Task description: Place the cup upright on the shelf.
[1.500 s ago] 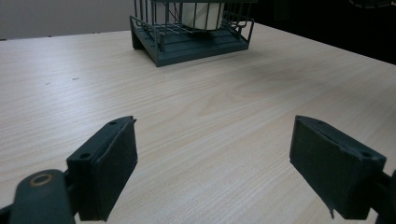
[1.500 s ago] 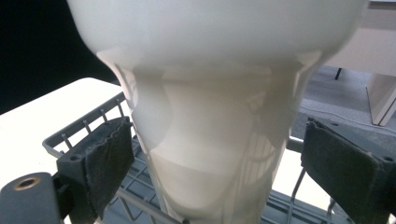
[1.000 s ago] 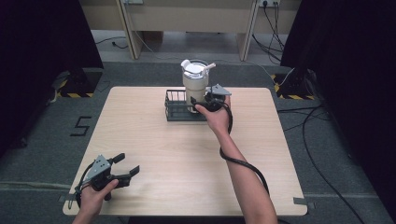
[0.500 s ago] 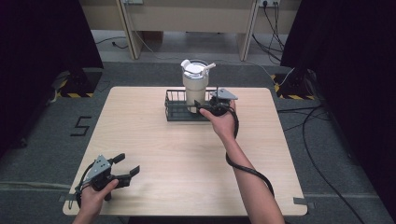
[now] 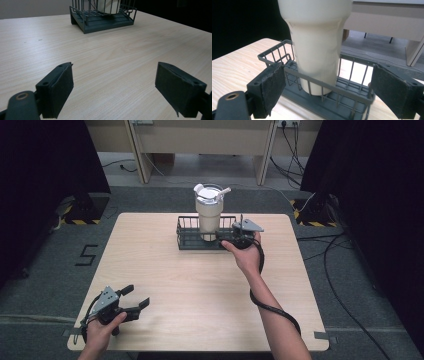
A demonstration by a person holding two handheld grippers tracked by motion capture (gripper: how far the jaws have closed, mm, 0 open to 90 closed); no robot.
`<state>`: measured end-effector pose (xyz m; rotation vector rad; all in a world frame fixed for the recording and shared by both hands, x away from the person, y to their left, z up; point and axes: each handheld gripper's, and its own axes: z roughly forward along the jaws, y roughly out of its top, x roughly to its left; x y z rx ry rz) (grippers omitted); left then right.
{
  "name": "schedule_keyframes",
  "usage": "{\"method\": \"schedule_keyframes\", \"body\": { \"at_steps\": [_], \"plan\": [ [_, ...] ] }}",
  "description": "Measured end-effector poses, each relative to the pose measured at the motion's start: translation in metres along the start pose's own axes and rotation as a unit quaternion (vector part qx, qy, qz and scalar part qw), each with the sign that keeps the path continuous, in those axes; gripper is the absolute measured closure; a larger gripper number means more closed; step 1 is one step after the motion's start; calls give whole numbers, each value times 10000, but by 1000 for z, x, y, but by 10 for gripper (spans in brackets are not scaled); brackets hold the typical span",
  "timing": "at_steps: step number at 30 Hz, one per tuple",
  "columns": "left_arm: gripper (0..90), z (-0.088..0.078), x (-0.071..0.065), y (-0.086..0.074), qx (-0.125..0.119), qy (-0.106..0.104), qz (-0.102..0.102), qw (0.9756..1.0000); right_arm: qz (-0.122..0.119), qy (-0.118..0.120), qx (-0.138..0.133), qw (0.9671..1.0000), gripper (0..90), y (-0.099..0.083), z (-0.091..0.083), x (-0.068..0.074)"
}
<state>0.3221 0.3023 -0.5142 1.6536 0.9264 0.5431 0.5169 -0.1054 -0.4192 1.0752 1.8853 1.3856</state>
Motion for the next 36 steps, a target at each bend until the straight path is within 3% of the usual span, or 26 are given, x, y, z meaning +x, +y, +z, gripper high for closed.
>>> {"method": "schedule_keyframes", "body": {
  "at_steps": [20, 36],
  "plan": [
    [144, 0, 0, -1, -2, 25, -22, 10000, 21, -115, 52, 9999, 143, -23, -44, -14],
    [144, 0, 0, -1, 25, 47, -25, 10000, 100, -210, 116, 9997, 149, -53, -77, -24]
  ]
}}
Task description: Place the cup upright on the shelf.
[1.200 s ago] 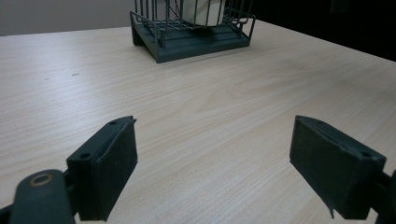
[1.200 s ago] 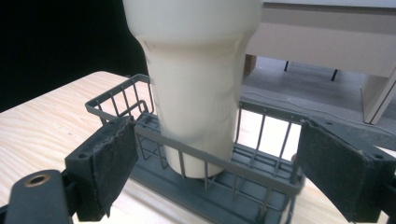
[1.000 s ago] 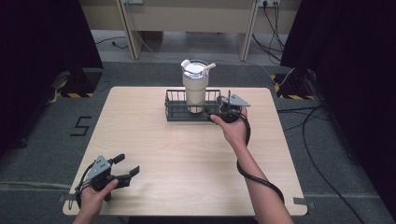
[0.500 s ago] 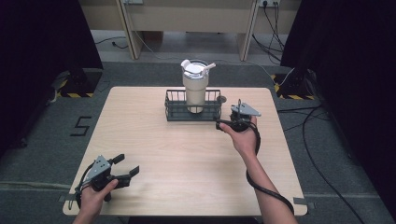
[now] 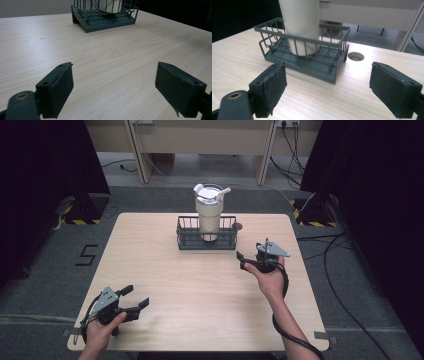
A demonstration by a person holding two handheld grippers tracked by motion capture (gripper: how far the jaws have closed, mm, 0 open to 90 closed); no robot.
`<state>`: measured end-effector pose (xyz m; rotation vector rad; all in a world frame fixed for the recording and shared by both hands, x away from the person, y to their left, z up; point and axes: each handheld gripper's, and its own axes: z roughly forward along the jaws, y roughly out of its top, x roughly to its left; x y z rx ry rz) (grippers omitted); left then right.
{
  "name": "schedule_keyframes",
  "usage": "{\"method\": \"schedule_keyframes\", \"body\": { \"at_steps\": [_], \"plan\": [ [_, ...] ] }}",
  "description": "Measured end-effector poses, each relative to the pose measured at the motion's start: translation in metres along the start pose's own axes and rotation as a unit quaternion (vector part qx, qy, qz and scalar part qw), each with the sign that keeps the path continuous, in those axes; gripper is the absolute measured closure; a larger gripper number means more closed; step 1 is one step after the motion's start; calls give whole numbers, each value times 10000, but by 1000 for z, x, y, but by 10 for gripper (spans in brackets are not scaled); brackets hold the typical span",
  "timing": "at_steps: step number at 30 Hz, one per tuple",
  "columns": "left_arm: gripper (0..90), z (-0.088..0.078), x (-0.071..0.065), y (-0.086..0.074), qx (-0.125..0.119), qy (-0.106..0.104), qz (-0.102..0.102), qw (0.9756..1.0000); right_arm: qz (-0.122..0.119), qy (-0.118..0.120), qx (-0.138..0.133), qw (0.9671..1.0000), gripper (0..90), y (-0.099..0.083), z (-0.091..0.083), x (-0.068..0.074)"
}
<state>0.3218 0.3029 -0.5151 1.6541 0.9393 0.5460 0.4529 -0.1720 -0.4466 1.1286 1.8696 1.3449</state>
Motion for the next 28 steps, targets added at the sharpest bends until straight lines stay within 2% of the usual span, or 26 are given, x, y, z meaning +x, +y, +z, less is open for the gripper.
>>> {"method": "schedule_keyframes", "body": {
  "at_steps": [14, 21, 28],
  "plan": [
    [144, 1, 0, 0, 4, 3, 10, 10000, 44, -125, 52, 9999, 151, -28, -25, -8],
    [144, 1, -1, 0, 10, 3, 24, 10000, -60, -155, 50, 9998, 154, -46, -37, -4],
    [144, 1, -1, 0, -2, 8, 53, 10000, -103, -150, -10, 9998, 154, -54, -44, -1]
  ]
}}
